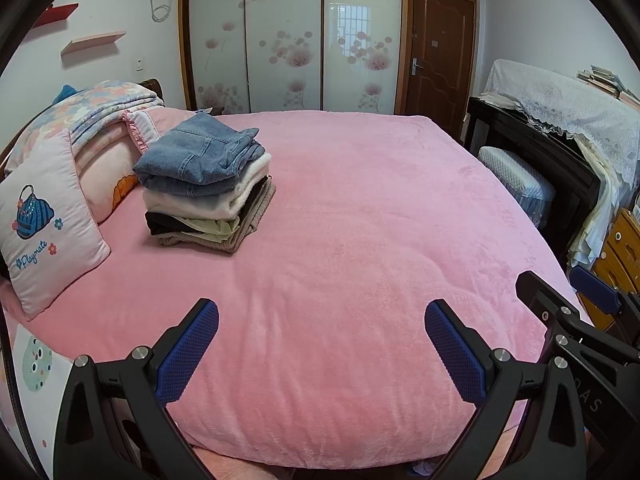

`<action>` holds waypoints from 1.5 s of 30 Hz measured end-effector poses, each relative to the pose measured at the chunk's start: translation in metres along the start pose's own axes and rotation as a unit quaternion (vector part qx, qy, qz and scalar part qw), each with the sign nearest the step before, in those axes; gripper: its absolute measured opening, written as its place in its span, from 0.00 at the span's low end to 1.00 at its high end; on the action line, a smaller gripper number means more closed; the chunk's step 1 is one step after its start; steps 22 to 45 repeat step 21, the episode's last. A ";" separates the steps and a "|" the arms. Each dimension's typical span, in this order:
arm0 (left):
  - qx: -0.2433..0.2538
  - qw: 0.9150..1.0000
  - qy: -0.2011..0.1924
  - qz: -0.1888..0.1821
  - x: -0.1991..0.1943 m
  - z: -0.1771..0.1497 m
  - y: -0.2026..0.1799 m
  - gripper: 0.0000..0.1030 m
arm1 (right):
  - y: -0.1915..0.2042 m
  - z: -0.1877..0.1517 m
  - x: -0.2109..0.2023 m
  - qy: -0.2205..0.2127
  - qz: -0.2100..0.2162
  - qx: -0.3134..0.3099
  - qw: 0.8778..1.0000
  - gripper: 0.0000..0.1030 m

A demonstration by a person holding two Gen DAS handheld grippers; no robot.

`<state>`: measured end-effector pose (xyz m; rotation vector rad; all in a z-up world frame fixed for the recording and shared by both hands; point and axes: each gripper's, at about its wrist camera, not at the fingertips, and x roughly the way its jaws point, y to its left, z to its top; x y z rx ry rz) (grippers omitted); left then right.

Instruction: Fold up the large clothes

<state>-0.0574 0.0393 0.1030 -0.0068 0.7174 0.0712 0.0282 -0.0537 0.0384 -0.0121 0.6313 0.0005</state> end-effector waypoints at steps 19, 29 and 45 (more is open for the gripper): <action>0.011 1.000 0.000 -0.009 -0.003 0.003 0.001 0.99 | -0.003 -0.001 0.000 0.000 -0.002 -0.001 1.000 0.70; 0.012 1.000 0.000 -0.009 -0.002 0.003 0.001 0.99 | -0.005 -0.002 0.001 0.001 -0.001 0.001 1.000 0.70; 0.012 1.000 0.000 -0.009 -0.002 0.003 0.001 0.99 | -0.005 -0.002 0.001 0.001 -0.001 0.001 1.000 0.70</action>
